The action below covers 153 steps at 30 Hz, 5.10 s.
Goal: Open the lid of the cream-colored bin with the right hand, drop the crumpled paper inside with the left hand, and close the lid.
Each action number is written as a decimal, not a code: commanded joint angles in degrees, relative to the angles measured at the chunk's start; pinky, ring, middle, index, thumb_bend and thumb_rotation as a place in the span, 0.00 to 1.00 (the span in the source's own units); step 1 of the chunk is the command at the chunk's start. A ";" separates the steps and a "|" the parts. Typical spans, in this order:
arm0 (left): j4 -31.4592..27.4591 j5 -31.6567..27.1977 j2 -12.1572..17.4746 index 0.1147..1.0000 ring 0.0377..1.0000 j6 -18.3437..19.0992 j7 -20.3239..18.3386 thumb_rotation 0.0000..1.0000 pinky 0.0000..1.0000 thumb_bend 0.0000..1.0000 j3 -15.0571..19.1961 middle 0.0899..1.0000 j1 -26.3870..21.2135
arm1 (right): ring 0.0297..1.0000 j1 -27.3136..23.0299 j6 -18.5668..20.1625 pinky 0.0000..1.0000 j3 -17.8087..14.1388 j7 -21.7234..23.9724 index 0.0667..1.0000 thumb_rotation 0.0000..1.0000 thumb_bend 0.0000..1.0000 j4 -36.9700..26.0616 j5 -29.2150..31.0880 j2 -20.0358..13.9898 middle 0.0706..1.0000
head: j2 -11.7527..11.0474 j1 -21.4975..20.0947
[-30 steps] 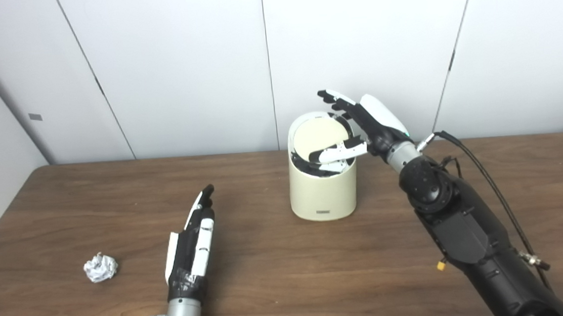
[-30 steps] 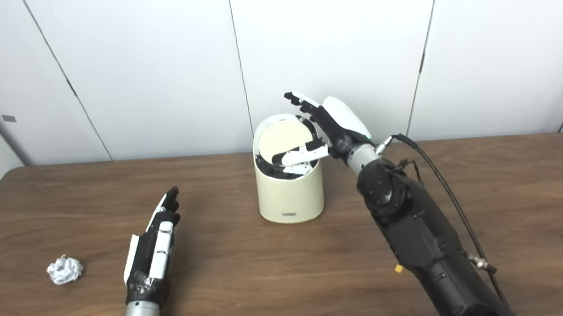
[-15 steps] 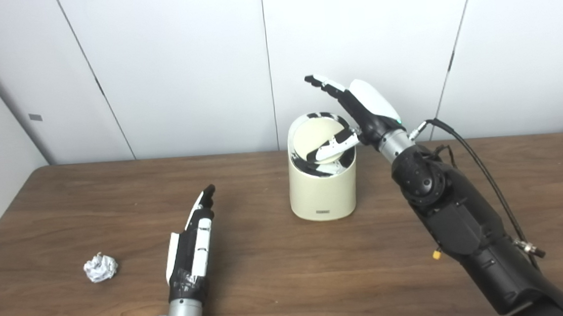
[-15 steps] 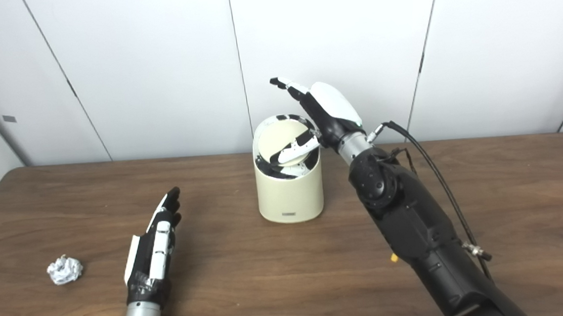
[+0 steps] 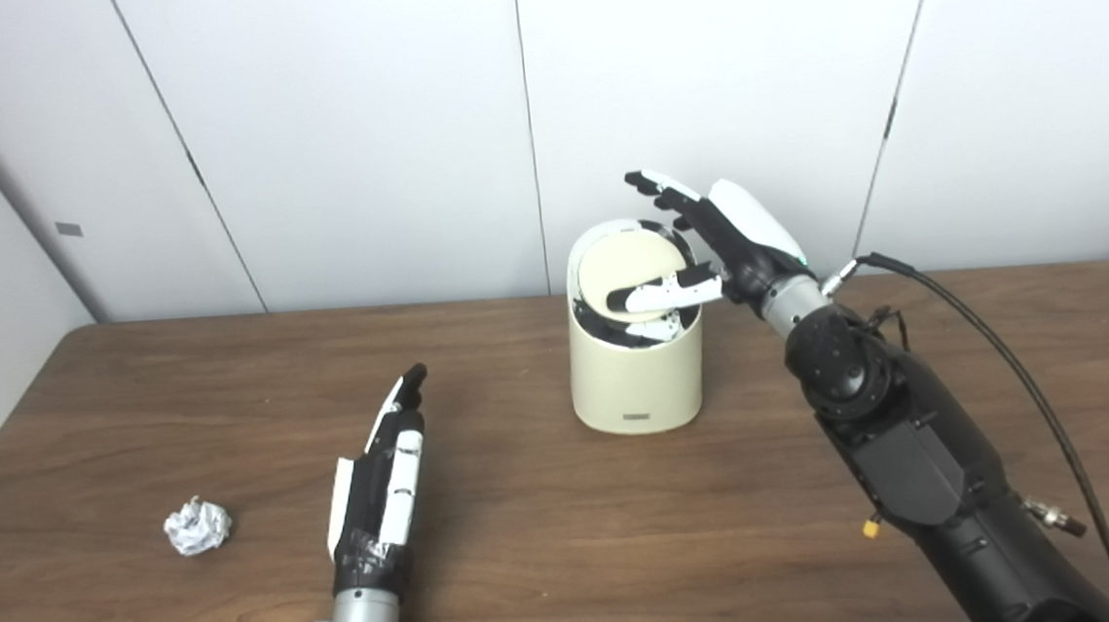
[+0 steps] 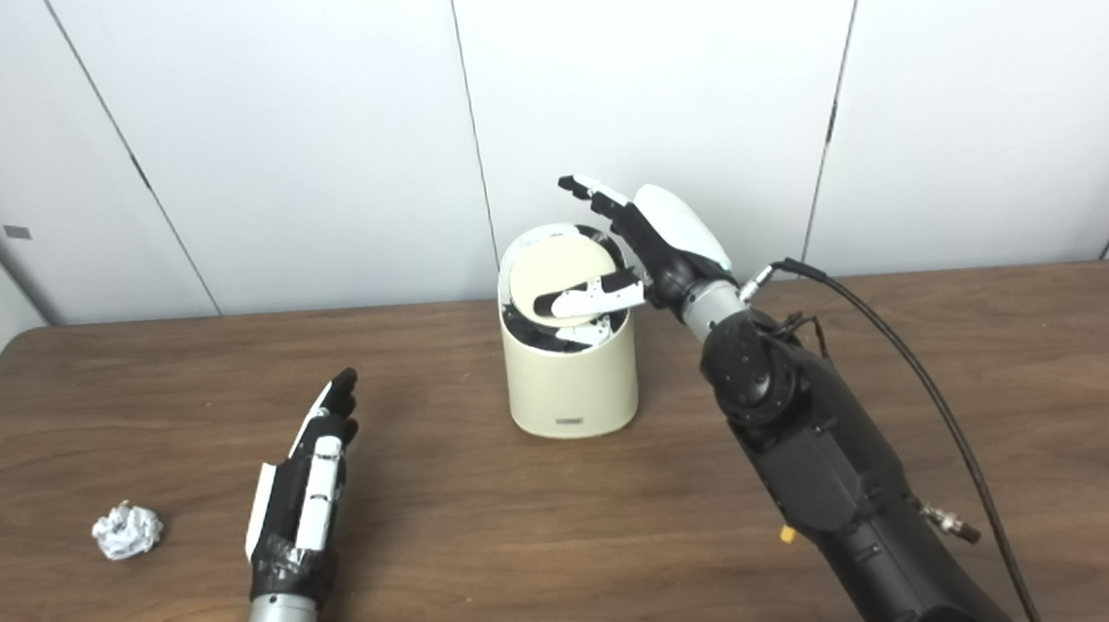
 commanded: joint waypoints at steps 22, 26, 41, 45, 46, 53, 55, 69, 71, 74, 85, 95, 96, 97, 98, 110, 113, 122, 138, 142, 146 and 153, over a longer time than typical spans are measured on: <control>1.37 1.42 0.60 0.94 1.00 2.02 -0.06 0.83 1.00 0.46 -1.39 0.98 1.95 | 0.86 -4.02 4.57 0.80 -6.49 2.84 0.79 0.52 0.61 -8.52 6.51 -0.31 0.87 | 0.30 -0.61; 1.63 1.18 0.88 0.94 1.00 1.54 -0.32 0.82 1.00 0.46 -1.41 0.98 1.90 | 0.86 -3.41 5.28 0.80 -6.87 3.32 0.80 0.53 0.62 -9.14 7.19 -0.96 0.86 | 0.48 -0.71; 1.64 0.70 0.70 0.94 1.00 1.32 -0.23 0.82 1.00 0.43 -1.52 0.98 1.77 | 0.86 -2.43 4.46 0.81 -4.12 3.23 0.80 0.40 0.73 -7.48 4.76 -2.47 0.85 | 0.69 -0.79; 1.66 0.78 0.86 0.94 1.00 1.27 -0.37 0.82 1.00 0.44 -1.60 0.98 1.73 | 0.86 -2.17 5.01 0.81 -2.64 3.44 0.81 0.34 0.76 -6.88 3.34 -2.15 0.85 | 1.03 -0.82; 1.55 0.84 0.86 0.94 1.00 1.37 -0.35 0.82 1.00 0.45 -1.62 0.98 1.77 | 0.85 -2.16 4.83 0.80 -2.30 3.45 0.81 0.33 0.77 -6.64 3.05 -2.16 0.85 | 1.09 -0.83; 0.53 0.81 0.58 0.94 0.99 2.06 -0.06 0.81 1.00 0.43 -1.58 0.97 1.91 | 0.85 -2.23 3.62 0.79 -0.56 2.99 0.81 0.32 0.78 -4.32 1.56 -1.78 0.85 | 1.71 -0.88; 0.28 0.82 0.67 0.94 1.00 2.18 -0.05 0.81 1.00 0.43 -1.52 0.97 2.01 | 0.85 -2.24 3.82 0.79 -0.47 2.85 0.81 0.32 0.77 -3.83 1.46 -1.48 0.85 | 1.87 -1.00; -0.32 -0.98 0.59 0.94 1.00 2.32 -0.45 0.83 1.00 0.41 -1.04 0.98 2.20 | 0.86 -1.39 4.38 0.80 -0.79 2.18 0.82 0.34 0.72 -2.12 0.64 -0.19 0.86 | 2.44 -1.31; -0.39 -1.00 0.53 0.94 1.00 2.06 -0.43 0.85 1.00 0.38 -1.04 0.98 2.26 | 0.86 -1.32 4.62 0.80 -0.83 2.14 0.83 0.35 0.72 -2.10 0.48 -0.27 0.87 | 2.56 -1.33; -0.38 -0.93 0.50 0.94 1.00 2.02 -0.39 0.87 1.00 0.38 -1.06 0.98 2.27 | 0.86 -1.17 4.81 0.80 -0.68 2.39 0.83 0.36 0.72 -2.31 0.09 -0.58 0.87 | 2.56 -1.33; -1.12 -1.75 0.60 0.95 1.00 2.58 -0.66 0.89 1.00 0.38 -1.19 0.99 2.57 | 0.86 -0.93 3.36 0.81 -0.63 2.21 0.82 0.27 0.73 -2.01 -0.17 -1.38 0.86 | 2.98 -1.29; -1.06 -1.81 0.47 0.93 1.00 1.59 -0.41 0.90 1.00 0.36 -0.94 0.98 2.50 | 0.86 -0.88 3.18 0.82 -0.51 2.61 0.82 0.05 0.82 -1.34 -0.53 -2.06 0.86 | 3.34 -1.43; -1.23 -1.87 0.36 0.93 0.99 1.80 -0.31 0.90 1.00 0.35 -0.89 0.98 2.52 | 0.86 -0.90 3.42 0.82 -0.53 2.81 0.82 0.02 0.85 -1.23 -0.52 -2.16 0.86 | 3.34 -1.43; -1.36 -1.93 0.29 0.93 0.99 1.97 -0.26 0.90 1.00 0.35 -0.85 0.98 2.52 | 0.86 -0.92 3.57 0.82 -0.53 2.95 0.82 0.01 0.87 -1.17 -0.49 -2.22 0.86 | 3.34 -1.43; -1.57 -1.96 0.19 0.93 0.99 2.07 -0.18 0.90 1.00 0.35 -0.82 0.98 2.55 | 0.86 -0.93 3.86 0.82 -0.50 3.15 0.82 0.01 0.88 -1.20 -0.54 -2.35 0.86 | 3.57 -1.41; -1.78 -1.81 0.22 0.93 0.99 1.92 -0.18 0.90 1.00 0.35 -0.83 0.97 2.61 | 0.83 -0.70 5.64 0.80 -0.09 3.80 0.82 0.00 0.87 -1.55 -0.98 -2.74 0.86 | 3.79 -1.33; -1.55 -1.65 0.31 0.93 0.99 1.74 -0.19 0.90 1.00 0.36 -0.87 0.97 2.54 | 0.84 -0.60 5.74 0.81 -0.09 3.75 0.82 0.00 0.86 -1.66 -1.04 -2.75 0.86 | 3.79 -1.33; -2.21 -1.30 0.51 0.93 1.00 2.90 -0.36 0.89 1.00 0.37 -1.19 0.97 2.74 | 0.86 -0.72 3.37 0.83 -2.43 2.09 0.81 0.17 0.76 -2.62 1.52 -2.03 0.85 | 3.85 -1.33; -3.01 -0.31 0.34 0.94 1.00 5.43 -0.38 0.86 1.00 0.33 -2.04 0.98 2.98 | 0.86 -3.10 9.95 0.82 -12.46 2.67 0.79 0.32 0.69 -2.07 13.54 0.72 0.85 | 4.35 -1.63; -3.06 -0.43 0.28 0.93 1.00 5.68 -0.34 0.83 1.00 0.35 -1.90 0.97 2.98 | 0.88 -2.60 11.16 0.85 -12.85 2.85 0.80 0.34 0.68 -2.91 14.52 0.36 0.86 | 4.36 -1.65; -2.98 -0.36 0.38 0.93 1.00 5.56 -0.46 0.82 1.00 0.35 -1.87 0.97 2.94 | 0.88 -2.04 12.38 0.86 -13.44 2.76 0.80 0.34 0.66 -4.27 15.47 -0.07 0.86 | 4.38 -1.83; -2.09 -0.58 0.52 0.93 1.00 4.50 -0.72 0.84 1.00 0.35 -1.75 0.97 2.67 | 0.89 -0.84 16.22 0.89 -15.42 2.86 0.81 0.33 0.60 -7.44 17.86 -0.43 0.85 | 4.48 -1.93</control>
